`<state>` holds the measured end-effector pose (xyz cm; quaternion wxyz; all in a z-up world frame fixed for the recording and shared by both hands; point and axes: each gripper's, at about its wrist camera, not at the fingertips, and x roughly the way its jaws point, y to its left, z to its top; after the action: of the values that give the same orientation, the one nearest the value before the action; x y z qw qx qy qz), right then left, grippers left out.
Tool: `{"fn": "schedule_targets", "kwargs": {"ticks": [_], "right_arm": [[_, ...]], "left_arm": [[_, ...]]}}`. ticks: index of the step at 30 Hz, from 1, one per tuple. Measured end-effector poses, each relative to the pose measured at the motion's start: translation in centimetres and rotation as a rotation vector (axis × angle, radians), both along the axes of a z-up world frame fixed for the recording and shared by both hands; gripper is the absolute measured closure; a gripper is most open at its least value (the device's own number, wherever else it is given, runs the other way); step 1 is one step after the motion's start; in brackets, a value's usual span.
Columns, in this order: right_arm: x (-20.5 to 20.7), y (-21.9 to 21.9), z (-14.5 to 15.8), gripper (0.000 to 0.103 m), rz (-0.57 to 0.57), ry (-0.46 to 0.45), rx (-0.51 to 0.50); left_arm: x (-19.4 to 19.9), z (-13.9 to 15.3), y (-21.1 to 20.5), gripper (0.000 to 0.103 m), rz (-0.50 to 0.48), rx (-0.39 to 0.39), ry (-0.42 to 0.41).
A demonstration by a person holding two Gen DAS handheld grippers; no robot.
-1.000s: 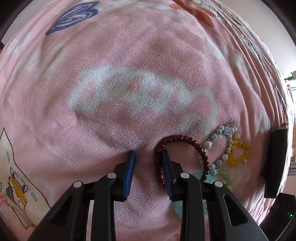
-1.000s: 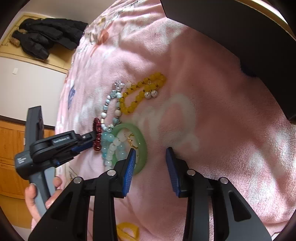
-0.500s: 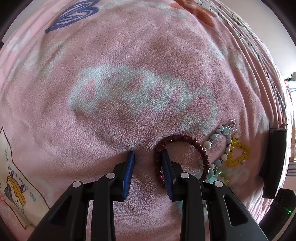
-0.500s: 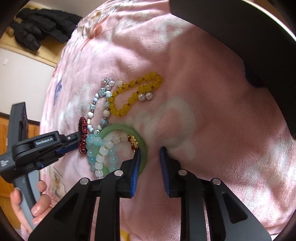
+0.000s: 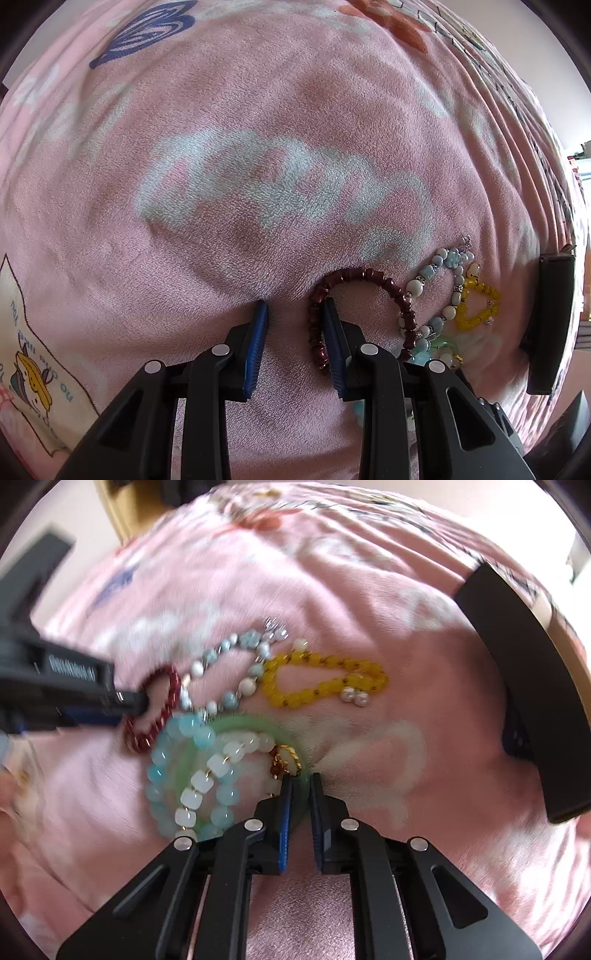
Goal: Organize jewelry
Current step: 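Close the left tool on the dark red bracelet while the right tool grips the jade bangle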
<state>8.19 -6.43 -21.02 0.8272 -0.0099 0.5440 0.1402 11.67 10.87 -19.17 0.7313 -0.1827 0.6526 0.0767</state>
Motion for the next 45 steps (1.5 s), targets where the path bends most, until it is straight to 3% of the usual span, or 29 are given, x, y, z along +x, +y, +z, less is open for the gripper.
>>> {"fn": "schedule_targets", "kwargs": {"ticks": [7,12,15,19,29,32,37,45], "right_arm": [[-1.6,-0.4,2.5,0.093,0.005,-0.070,0.016],[-2.8,-0.4,5.2,0.092,0.005,-0.161,-0.035],[-4.3,-0.6,7.0,0.092,0.010,-0.265,-0.116],[-4.7,-0.7,8.1,0.092,0.018,-0.305,-0.144],[-5.0,-2.6,9.7,0.092,-0.042,-0.291,-0.082],[-5.4,-3.2,10.3,0.092,-0.058,-0.289,-0.067],[-6.4,-3.9,11.7,0.092,-0.069,-0.296,-0.051],[-8.2,-4.9,14.0,0.092,-0.096,-0.319,-0.016]], "left_arm": [[0.1,-0.2,-0.3,0.072,0.000,-0.003,-0.001],[0.0,-0.3,-0.2,0.072,0.000,-0.006,-0.001],[-0.1,-0.4,0.0,0.072,0.001,-0.011,-0.001],[-0.1,-0.5,0.2,0.072,0.002,-0.015,-0.002],[-0.4,0.1,0.6,0.073,0.004,-0.019,-0.016],[-0.7,0.6,0.9,0.085,0.014,-0.020,-0.026],[-1.5,1.5,1.5,0.094,0.033,-0.070,-0.048],[-4.2,4.5,1.0,0.094,0.007,-0.081,-0.124]]}}
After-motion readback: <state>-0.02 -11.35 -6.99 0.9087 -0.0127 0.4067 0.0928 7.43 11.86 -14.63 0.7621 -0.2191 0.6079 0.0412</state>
